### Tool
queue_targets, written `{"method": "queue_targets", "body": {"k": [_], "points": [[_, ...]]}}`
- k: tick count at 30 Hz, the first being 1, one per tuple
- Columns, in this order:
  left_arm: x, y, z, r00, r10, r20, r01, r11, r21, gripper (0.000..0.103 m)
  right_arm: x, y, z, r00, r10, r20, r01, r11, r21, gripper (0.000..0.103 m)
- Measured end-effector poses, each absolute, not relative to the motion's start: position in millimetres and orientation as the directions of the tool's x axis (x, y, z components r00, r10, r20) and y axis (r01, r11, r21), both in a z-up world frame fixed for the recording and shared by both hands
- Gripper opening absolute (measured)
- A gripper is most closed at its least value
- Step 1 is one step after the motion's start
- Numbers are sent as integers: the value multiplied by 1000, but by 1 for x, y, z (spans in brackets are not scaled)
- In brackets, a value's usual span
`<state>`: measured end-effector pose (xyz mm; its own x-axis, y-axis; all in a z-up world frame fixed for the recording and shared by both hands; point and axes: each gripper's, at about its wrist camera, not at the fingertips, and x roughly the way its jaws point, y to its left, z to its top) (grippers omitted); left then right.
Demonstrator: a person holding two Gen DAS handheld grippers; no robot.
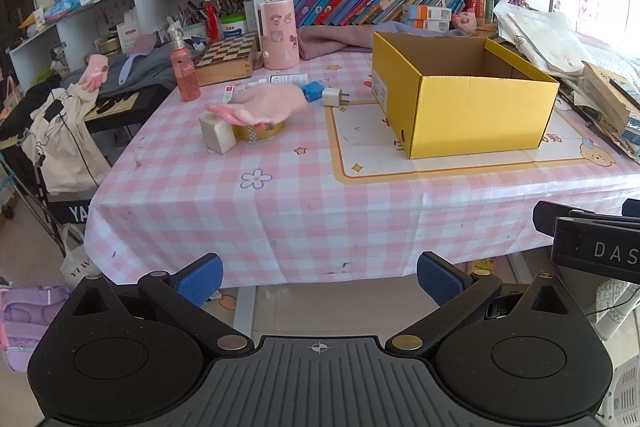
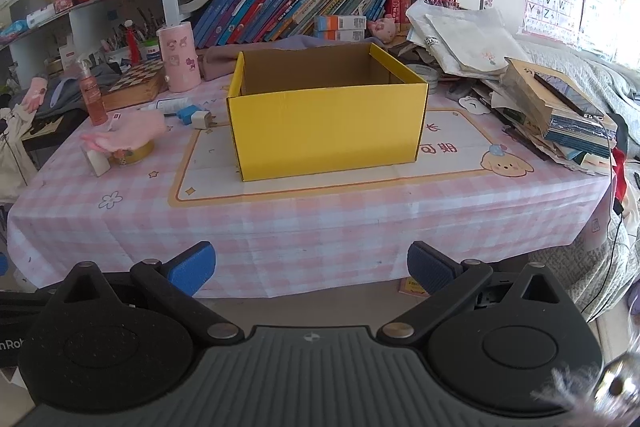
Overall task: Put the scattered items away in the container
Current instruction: 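Move both tools toward the pink glove and white cube beside the tape roll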
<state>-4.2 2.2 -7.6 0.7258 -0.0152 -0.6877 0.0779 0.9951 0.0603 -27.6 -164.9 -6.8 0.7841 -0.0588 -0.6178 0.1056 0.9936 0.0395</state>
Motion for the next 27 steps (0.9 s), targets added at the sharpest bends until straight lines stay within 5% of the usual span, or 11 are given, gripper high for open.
{"method": "queue_targets", "body": {"k": [27], "points": [[-1,63,-17,714,-64,-698,93,996,3,103,-35,-105,-6,773,-92,-627,105,994,-16,103]]}}
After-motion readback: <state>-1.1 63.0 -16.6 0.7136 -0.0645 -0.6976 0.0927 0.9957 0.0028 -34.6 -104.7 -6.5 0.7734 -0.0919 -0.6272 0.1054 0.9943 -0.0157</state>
